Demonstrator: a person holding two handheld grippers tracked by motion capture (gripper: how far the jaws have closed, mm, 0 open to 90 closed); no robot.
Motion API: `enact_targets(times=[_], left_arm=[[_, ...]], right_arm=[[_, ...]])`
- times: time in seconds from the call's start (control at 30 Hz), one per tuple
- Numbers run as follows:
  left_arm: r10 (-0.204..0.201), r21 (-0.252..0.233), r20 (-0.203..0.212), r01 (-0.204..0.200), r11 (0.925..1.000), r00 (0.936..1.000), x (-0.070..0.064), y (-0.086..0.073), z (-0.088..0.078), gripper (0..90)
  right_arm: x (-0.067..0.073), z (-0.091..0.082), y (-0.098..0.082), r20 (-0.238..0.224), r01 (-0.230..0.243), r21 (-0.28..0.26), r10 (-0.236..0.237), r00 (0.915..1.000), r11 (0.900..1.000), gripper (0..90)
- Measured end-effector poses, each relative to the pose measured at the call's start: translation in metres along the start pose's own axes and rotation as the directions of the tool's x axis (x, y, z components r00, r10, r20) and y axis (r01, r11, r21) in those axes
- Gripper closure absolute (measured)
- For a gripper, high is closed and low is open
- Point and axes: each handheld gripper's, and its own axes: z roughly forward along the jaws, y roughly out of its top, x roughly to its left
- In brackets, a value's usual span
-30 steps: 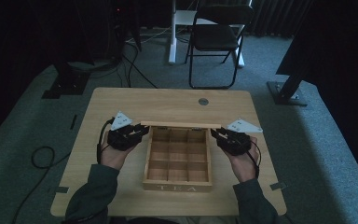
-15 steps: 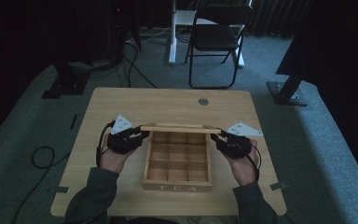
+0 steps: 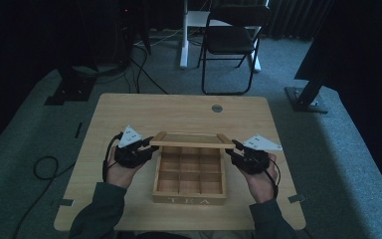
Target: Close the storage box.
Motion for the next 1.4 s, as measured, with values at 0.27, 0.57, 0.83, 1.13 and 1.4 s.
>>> enact_targets(times=[0.27,0.57,0.83,1.13,1.4], left_arm=[[-0.006,0.000,0.008,0.006,1.0000,1.0000,-0.001,-0.004,-0.001,67.3],[-0.008,0.005,0.021,0.007,1.0000,0.9997,-0.001,-0.009,-0.002,65.8],[-0.007,-0.002,0.023,0.007,1.0000,0.9997,-0.005,-0.013,-0.008,63.5],[-0.024,0.009,0.004,0.024,0.9997,0.9997,-0.004,-0.021,-0.014,62.4],[-0.018,0.003,0.021,0.018,0.9998,0.9996,-0.009,-0.024,-0.020,66.0]], right_arm=[[0.003,-0.009,-0.002,0.011,0.017,-0.005,-0.017,0.9998,1.000,64.7],[0.013,-0.009,-0.007,0.018,0.044,-0.008,-0.044,0.9989,0.999,65.6],[0.017,-0.011,-0.010,0.024,0.059,-0.013,-0.058,0.9980,0.998,66.7],[0.019,-0.012,-0.017,0.015,0.048,-0.011,-0.047,0.9988,0.999,66.8],[0.020,-0.013,-0.021,0.012,0.053,-0.011,-0.053,0.9985,0.999,66.8]])
